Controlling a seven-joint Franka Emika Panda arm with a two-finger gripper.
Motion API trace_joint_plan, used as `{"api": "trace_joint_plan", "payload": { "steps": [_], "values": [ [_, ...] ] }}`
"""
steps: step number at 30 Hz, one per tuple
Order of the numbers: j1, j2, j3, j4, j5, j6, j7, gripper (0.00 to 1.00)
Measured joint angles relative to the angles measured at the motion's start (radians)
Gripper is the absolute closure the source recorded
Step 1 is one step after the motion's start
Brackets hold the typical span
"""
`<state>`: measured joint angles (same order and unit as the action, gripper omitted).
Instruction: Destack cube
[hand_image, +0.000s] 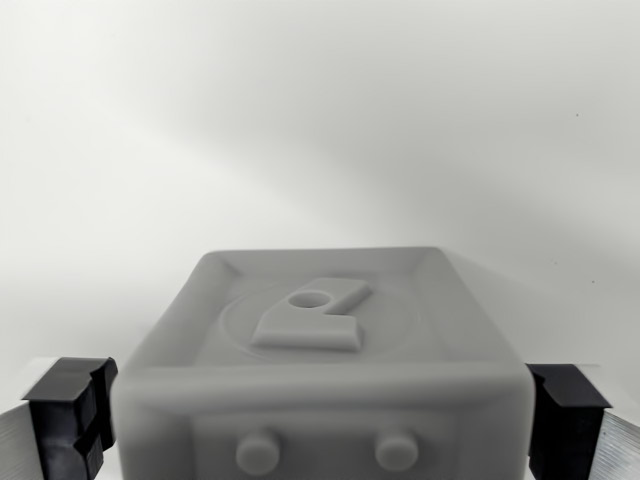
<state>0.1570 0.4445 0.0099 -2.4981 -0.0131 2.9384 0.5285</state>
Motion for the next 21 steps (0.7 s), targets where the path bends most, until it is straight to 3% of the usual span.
{"api": "trace_joint_plan", "payload": {
  "steps": [14, 21],
  "values": [
    [0.000, -0.003, 0.000, -0.001, 0.000, -0.002, 0.000, 0.00],
    [0.000, -0.037, 0.000, -0.010, 0.000, -0.025, 0.000, 0.00]
  ]
}}
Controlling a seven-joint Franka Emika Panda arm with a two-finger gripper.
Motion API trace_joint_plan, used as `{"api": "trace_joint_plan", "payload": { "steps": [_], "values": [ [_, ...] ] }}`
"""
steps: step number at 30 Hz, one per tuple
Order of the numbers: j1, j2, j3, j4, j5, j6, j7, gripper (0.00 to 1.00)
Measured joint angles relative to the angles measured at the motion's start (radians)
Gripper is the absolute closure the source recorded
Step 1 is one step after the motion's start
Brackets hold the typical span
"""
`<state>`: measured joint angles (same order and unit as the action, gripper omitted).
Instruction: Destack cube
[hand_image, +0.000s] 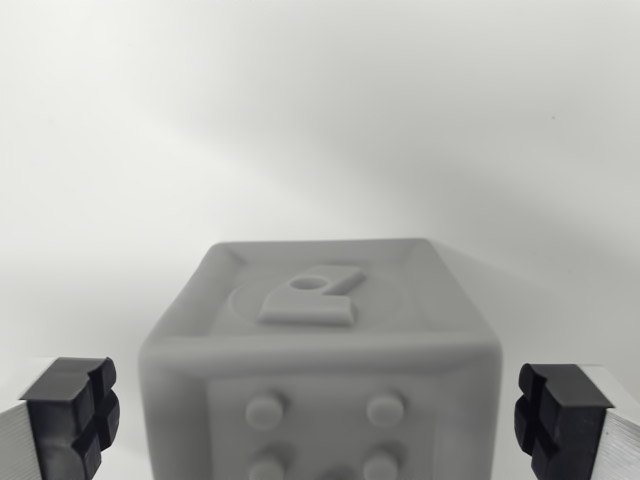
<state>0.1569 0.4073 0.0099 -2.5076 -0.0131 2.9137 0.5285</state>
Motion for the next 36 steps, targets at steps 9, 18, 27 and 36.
{"api": "trace_joint_plan", "payload": {
  "steps": [9, 18, 27, 36],
  "values": [
    [0.000, -0.069, 0.000, -0.016, 0.000, -0.052, 0.000, 0.00],
    [0.000, -0.166, 0.001, -0.034, 0.003, -0.129, -0.002, 0.00],
    [0.000, -0.270, 0.002, -0.042, 0.006, -0.224, -0.004, 0.00],
    [0.000, -0.378, 0.002, -0.041, 0.009, -0.332, -0.006, 0.00]
  ]
}}
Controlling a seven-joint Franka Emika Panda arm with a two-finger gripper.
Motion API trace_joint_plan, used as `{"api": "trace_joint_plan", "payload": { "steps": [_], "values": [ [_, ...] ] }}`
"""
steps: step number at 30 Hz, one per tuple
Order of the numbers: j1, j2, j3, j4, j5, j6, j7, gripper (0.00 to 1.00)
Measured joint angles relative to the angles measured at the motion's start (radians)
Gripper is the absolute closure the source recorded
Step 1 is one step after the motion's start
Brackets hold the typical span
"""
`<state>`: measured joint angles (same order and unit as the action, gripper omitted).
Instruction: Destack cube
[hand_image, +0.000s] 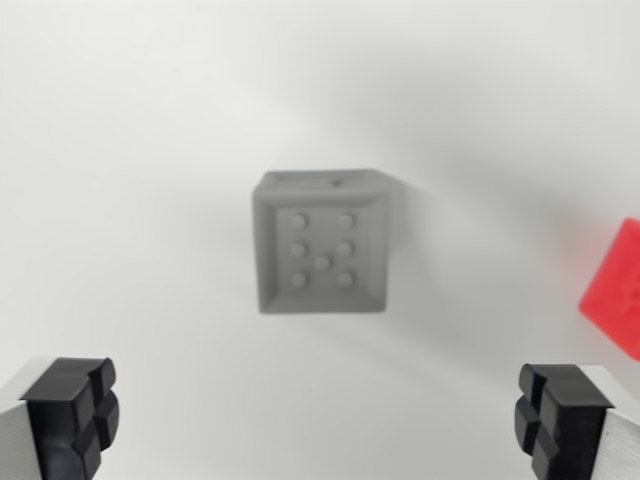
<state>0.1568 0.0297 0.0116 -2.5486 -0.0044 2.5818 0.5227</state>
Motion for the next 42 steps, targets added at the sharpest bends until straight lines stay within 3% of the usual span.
{"api": "trace_joint_plan", "payload": {
  "steps": [20, 42],
  "values": [
    [0.000, -0.184, 0.000, 0.057, 0.002, -0.241, -0.002, 0.00],
    [0.000, -0.275, 0.000, 0.138, 0.003, -0.413, -0.002, 0.00]
  ]
}}
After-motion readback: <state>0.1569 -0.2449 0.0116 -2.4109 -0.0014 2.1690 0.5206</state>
